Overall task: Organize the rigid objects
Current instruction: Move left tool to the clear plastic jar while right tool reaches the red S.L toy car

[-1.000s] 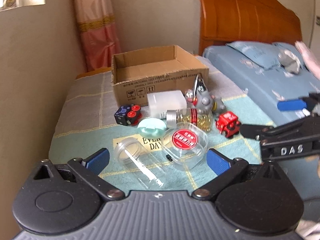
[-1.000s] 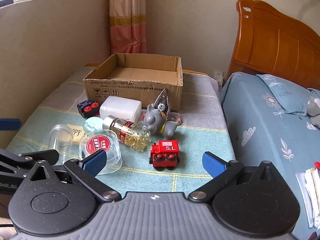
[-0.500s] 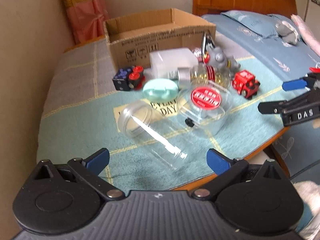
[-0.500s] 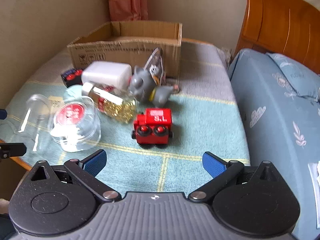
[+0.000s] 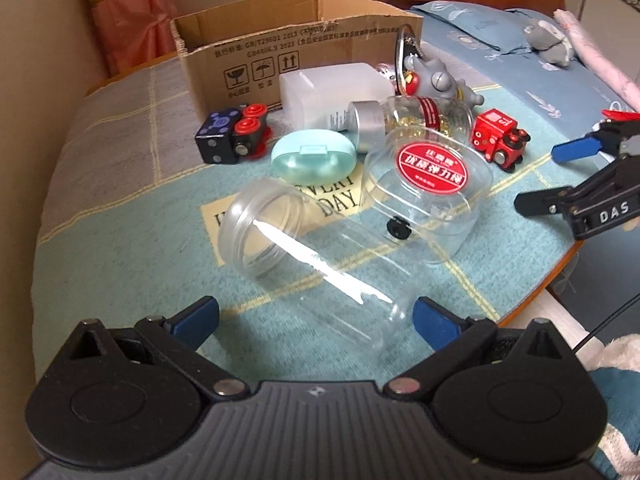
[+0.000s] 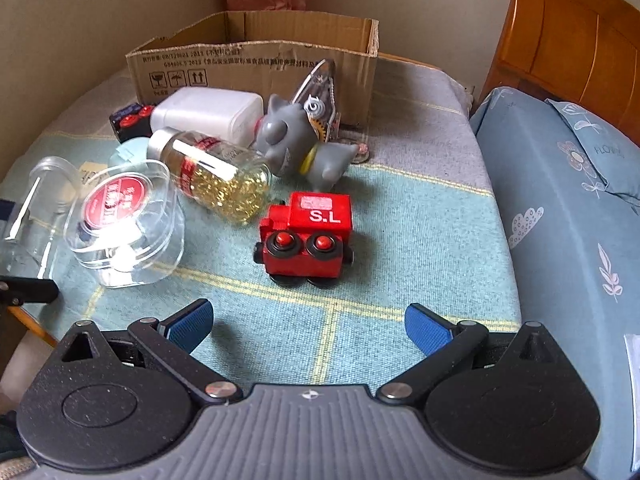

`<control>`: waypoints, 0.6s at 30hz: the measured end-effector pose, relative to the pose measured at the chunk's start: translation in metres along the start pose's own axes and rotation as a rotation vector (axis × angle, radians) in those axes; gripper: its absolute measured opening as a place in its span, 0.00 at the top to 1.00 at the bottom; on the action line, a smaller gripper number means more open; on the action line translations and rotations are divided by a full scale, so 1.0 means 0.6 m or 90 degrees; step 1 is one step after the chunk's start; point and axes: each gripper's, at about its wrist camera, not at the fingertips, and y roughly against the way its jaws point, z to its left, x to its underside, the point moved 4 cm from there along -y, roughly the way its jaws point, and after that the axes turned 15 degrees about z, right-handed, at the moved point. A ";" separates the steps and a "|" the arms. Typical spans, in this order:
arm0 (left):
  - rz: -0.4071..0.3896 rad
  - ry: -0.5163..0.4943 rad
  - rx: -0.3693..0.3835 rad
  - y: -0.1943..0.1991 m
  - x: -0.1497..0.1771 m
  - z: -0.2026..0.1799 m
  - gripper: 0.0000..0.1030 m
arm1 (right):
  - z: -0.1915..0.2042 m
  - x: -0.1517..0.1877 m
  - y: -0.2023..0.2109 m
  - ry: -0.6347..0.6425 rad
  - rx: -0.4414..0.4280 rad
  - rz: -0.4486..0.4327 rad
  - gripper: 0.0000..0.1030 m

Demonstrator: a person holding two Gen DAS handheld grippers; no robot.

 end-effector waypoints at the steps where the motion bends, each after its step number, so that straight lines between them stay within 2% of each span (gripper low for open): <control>1: -0.001 -0.002 0.001 -0.003 -0.005 0.001 0.01 | -0.001 0.000 -0.004 -0.002 0.000 0.006 0.00; 3: -0.003 -0.007 0.007 -0.007 -0.013 0.005 0.01 | -0.005 -0.001 -0.008 -0.010 -0.016 0.003 0.00; 12: -0.009 -0.035 0.030 -0.010 -0.012 0.012 0.00 | -0.005 0.005 -0.009 0.000 -0.017 -0.029 0.00; 18: -0.076 -0.063 0.045 -0.008 0.011 0.020 0.00 | -0.006 0.010 -0.009 0.003 -0.019 -0.047 0.00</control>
